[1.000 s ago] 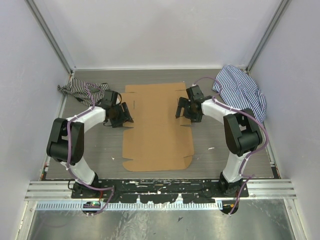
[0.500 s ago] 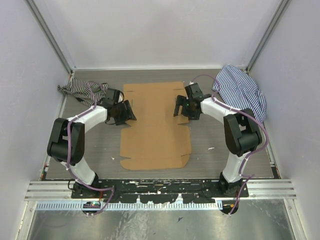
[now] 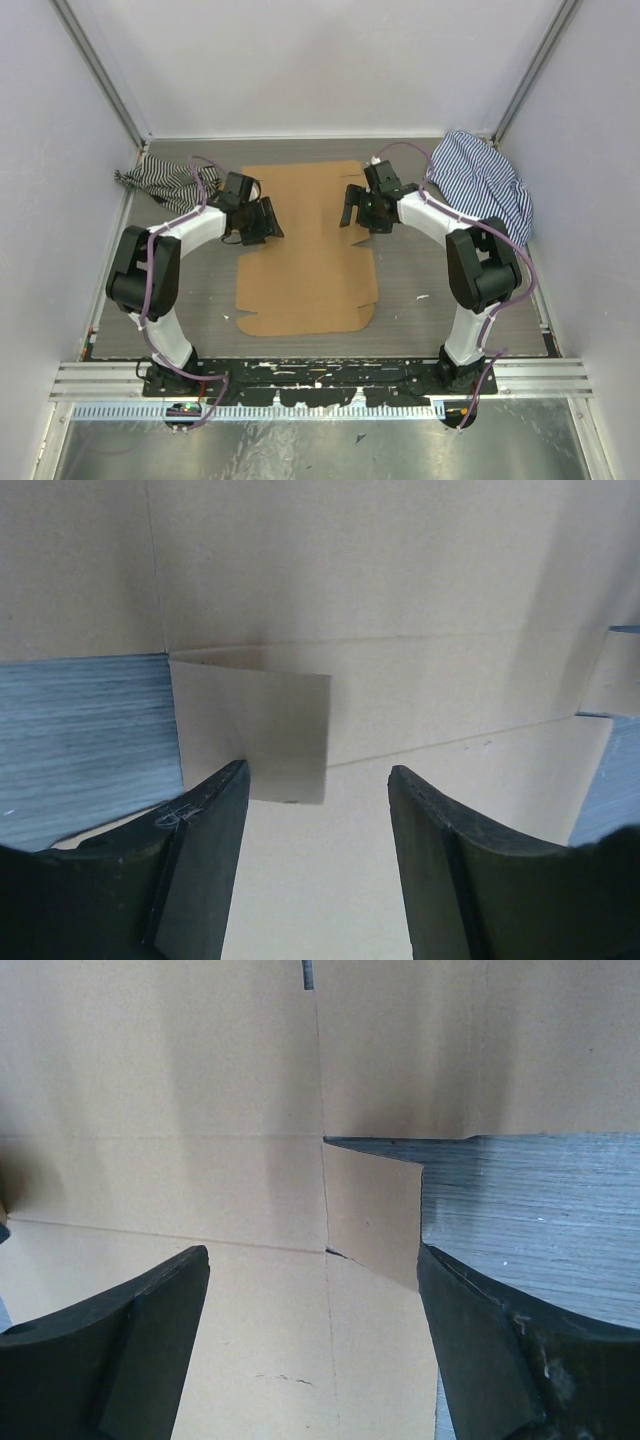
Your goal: Fold the paper box
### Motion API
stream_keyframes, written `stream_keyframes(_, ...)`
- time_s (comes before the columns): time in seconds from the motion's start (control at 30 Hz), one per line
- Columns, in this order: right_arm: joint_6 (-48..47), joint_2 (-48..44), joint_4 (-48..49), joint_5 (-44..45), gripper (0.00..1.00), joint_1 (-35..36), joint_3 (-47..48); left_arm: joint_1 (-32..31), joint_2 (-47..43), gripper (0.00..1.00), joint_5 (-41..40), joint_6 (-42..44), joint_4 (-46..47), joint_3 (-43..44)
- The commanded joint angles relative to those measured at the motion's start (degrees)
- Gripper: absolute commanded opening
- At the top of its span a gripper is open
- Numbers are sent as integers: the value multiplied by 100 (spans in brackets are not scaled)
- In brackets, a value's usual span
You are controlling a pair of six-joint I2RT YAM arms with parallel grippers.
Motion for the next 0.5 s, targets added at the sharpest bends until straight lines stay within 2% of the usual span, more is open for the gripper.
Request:
stream_keyframes(0.0,-67,56,126,-145,89,57,272,-14,325,65,41,27,215,115)
stream_keyframes(0.47,-107,206,264,-496,89,307,602,-20,689,64,29,-52,291,91)
